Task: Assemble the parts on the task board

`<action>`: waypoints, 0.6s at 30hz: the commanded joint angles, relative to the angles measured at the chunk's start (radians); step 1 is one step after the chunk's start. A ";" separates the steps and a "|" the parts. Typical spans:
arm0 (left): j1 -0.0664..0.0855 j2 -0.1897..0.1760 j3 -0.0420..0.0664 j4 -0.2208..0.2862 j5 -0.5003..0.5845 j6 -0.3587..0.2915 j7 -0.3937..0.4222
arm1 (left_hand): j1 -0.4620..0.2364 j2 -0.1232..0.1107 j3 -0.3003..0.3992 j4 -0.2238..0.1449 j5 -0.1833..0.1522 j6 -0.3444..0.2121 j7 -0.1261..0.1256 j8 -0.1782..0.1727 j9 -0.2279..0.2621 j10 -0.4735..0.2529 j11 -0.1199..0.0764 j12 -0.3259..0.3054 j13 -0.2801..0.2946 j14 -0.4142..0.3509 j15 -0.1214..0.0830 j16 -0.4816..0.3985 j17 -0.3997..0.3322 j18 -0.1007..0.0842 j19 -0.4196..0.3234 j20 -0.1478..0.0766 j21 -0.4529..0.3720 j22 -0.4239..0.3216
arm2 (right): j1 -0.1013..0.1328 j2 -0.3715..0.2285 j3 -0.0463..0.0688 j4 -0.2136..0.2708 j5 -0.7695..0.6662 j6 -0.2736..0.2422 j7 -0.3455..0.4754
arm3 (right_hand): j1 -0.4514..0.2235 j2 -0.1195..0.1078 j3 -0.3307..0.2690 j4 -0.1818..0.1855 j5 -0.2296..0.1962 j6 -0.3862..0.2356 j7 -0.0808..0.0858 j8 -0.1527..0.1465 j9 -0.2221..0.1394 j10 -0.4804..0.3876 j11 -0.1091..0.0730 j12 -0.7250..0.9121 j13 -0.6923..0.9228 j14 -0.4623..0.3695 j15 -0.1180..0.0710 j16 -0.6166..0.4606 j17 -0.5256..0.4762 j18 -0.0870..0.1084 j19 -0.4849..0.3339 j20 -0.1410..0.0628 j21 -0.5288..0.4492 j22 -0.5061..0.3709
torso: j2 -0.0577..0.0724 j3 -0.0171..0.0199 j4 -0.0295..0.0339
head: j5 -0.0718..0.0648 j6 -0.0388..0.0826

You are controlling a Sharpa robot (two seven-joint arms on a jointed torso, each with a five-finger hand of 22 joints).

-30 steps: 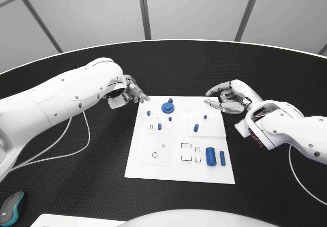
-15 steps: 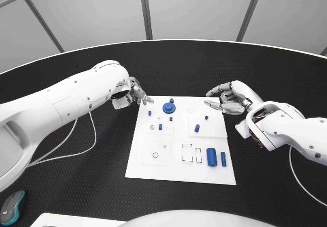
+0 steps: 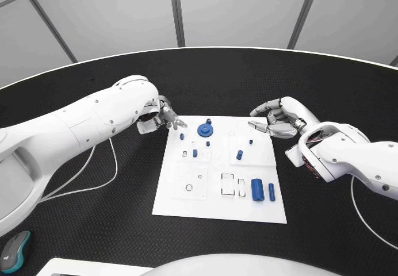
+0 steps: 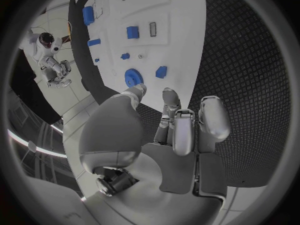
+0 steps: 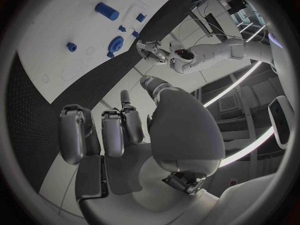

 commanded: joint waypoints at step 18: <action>-0.010 0.010 -0.009 -0.009 -0.012 0.033 0.005 | 0.001 0.013 -0.008 0.000 -0.007 0.011 0.000 -0.005 -0.004 0.003 0.000 0.011 0.005 0.085 0.009 0.002 0.203 0.009 0.006 0.001 0.004 0.015 | 0.000 0.004 0.000 -0.002 0.000 0.001 0.001 | -0.009 0.004 0.000 0.006 0.002 -0.003 -0.001 0.002 0.000 -0.004 -0.003 -0.004 0.114 0.086 -0.008 -0.003 0.193 0.011 0.050 -0.010 -0.003 0.164 | -0.001 0.0001 0.0009 | -0.001 -0.004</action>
